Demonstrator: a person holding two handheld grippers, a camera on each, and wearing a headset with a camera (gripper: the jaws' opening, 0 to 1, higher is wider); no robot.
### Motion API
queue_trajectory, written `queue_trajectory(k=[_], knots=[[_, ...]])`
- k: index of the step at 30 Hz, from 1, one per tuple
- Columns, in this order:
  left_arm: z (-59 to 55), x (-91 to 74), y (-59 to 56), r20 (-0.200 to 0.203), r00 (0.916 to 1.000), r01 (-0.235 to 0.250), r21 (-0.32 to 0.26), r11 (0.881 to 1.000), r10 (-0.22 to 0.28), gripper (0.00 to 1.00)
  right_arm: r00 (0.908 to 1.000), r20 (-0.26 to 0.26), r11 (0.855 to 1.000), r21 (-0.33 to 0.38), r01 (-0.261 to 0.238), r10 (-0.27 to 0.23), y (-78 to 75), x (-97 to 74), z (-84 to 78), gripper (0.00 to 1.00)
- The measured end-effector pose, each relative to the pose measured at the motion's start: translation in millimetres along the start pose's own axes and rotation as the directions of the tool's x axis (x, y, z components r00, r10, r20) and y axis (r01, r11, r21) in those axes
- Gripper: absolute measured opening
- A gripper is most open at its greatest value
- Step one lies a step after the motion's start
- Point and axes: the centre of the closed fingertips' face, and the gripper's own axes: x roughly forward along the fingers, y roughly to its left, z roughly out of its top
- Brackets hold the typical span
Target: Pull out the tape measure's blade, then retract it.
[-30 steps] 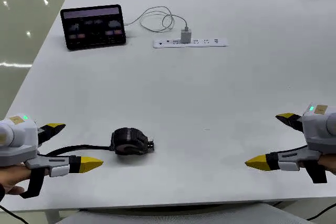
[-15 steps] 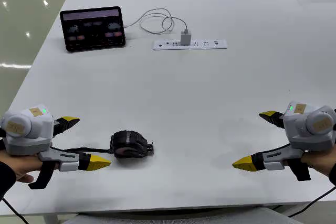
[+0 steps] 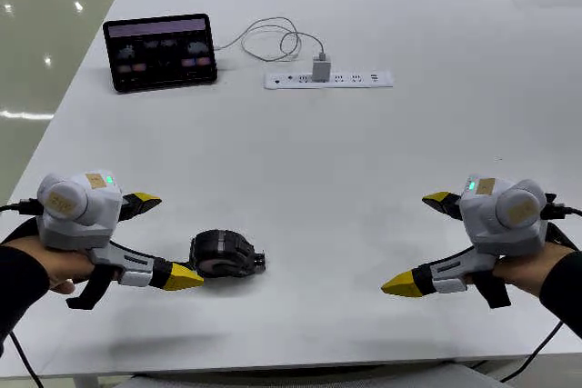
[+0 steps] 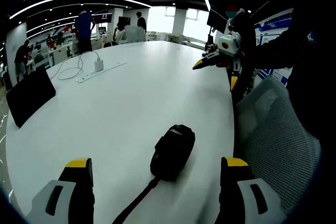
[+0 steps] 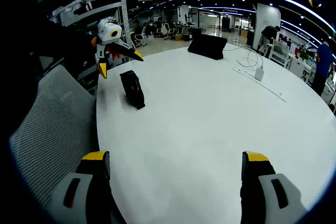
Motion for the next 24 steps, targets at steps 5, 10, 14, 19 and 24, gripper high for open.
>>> queue_trajectory(k=[5,10,14,19,24], knots=[[-2.3,8.3,-4.6,-0.042,0.9988,0.027,0.049,0.998,-0.025,0.96,0.9998,0.007,1.0,-0.02,-0.02,0.02,2.2,7.5,4.1,1.0],[1.6,14.8,-5.7,-0.05,0.998,0.042,0.061,0.997,-0.039,0.94,0.9993,0.015,0.999,-0.027,-0.033,0.034,2.7,17.0,10.1,1.0],[3.0,19.2,-8.1,-0.071,0.9958,0.064,0.093,0.994,-0.057,0.93,0.9986,0.015,0.998,-0.037,-0.05,0.051,6.9,23.8,15.2,1.0],[6.8,24.2,-8.1,-0.095,0.9931,0.08,0.113,0.99,-0.069,0.9,0.9971,0.008,0.995,-0.067,-0.075,0.076,13.6,33.4,20.5,1.0],[6.2,29.6,-14.2,-0.131,0.9865,0.115,0.128,0.985,-0.099,0.82,0.9949,-0.001,0.991,-0.087,-0.1,0.101,19.7,43.4,24.8,1.0]])
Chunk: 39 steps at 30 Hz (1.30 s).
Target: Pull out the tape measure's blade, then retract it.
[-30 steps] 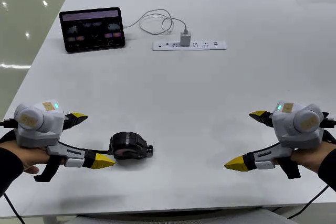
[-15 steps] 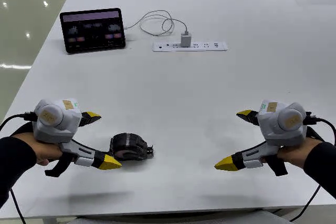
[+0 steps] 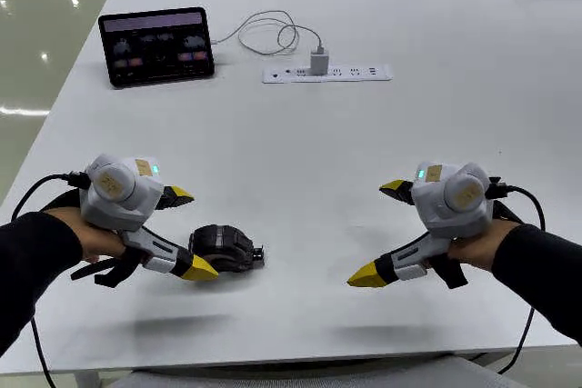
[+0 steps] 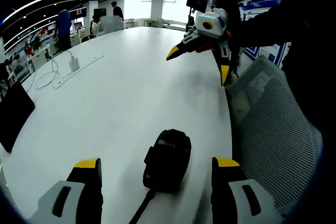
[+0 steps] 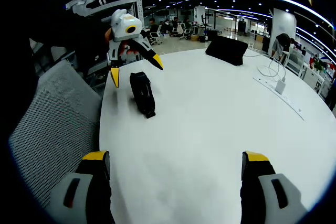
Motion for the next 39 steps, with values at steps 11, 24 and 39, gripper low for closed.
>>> queue_trajectory(k=[11,24,39], knots=[[-1.4,11.4,-6.3,-0.058,0.9974,0.046,0.041,0.998,-0.044,0.74,0.9987,0.0,0.997,-0.055,-0.05,0.051,10.8,26.9,14.3,1.0],[-2.6,18.1,-10.9,-0.094,0.9933,0.076,0.09,0.993,-0.068,0.58,0.9933,0.024,0.99,-0.084,-0.11,0.113,25.0,55.7,36.0,0.98],[-3.5,21.9,-14.2,-0.128,0.988,0.103,0.131,0.986,-0.087,0.34,0.9876,0.015,0.979,-0.138,-0.153,0.156,35.1,73.7,45.5,0.86]])
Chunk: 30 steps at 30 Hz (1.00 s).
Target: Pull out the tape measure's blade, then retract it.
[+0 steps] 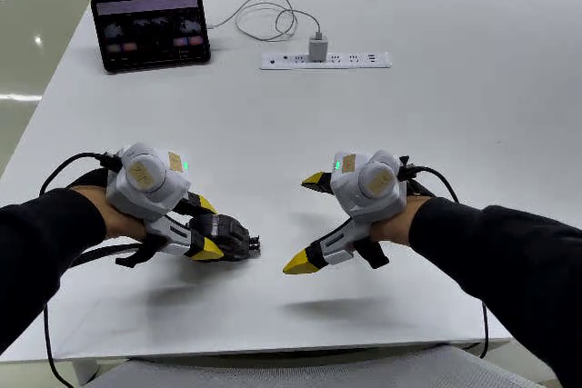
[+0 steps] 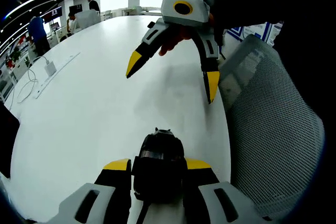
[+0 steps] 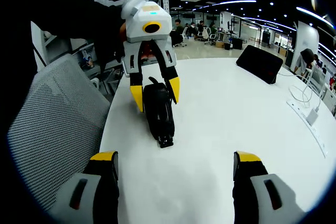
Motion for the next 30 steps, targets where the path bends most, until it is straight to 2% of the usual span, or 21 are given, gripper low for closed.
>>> queue_trajectory(k=[7,14,19,23,30], knots=[[-0.2,-0.2,-0.6,-0.013,0.9999,0.003,0.029,1.0,-0.002,0.33,0.9998,-0.008,1.0,-0.013,-0.02,0.02,2.5,6.4,1.6,0.8],[-0.7,-0.9,-2.9,-0.003,0.9997,0.026,0.086,0.996,-0.025,0.31,0.9986,-0.024,0.998,-0.047,-0.049,0.047,6.8,19.3,1.0,0.71],[-1.0,-0.2,-1.9,-0.005,0.9998,0.022,0.077,0.997,-0.022,0.31,0.9975,-0.04,0.996,-0.065,-0.061,0.058,10.9,31.6,0.2,0.64],[-1.2,0.2,-1.9,-0.007,0.9997,0.024,0.075,0.997,-0.024,0.31,0.9968,-0.048,0.993,-0.1,-0.068,0.063,17.9,43.1,0.4,0.54],[-2.0,0.9,-0.6,-0.011,0.9996,0.026,0.072,0.997,-0.025,0.31,0.9941,-0.068,0.986,-0.137,-0.094,0.085,22.4,55.2,0.2,0.45]])
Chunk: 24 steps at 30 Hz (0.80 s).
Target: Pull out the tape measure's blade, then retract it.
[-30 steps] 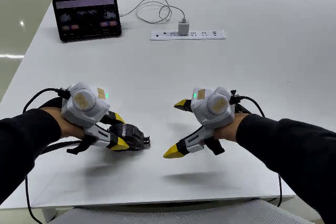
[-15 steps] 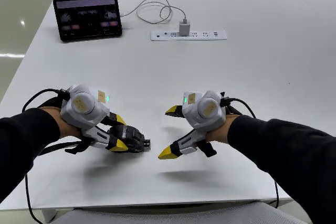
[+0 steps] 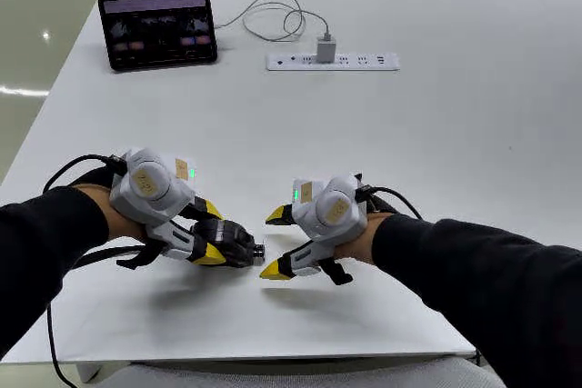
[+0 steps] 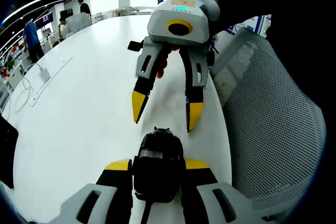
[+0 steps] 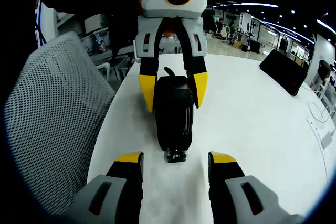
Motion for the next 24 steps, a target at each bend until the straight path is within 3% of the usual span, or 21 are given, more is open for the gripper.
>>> queue_trajectory(k=[16,20,24], knots=[[-0.7,0.0,0.2,-0.005,1.0,0.007,-0.006,1.0,-0.007,0.31,0.9988,-0.036,0.999,-0.013,-0.033,0.033,4.6,14.2,-6.6,0.23],[-0.5,0.0,-0.1,-0.003,1.0,0.009,-0.01,1.0,-0.009,0.31,0.9991,-0.041,1.0,-0.017,-0.014,0.014,0.3,18.2,-7.0,0.13],[-0.4,-0.1,-0.5,0.0,1.0,0.009,-0.009,1.0,-0.009,0.31,0.9988,-0.043,1.0,-0.016,-0.027,0.026,0.1,18.7,-7.4,0.12]])
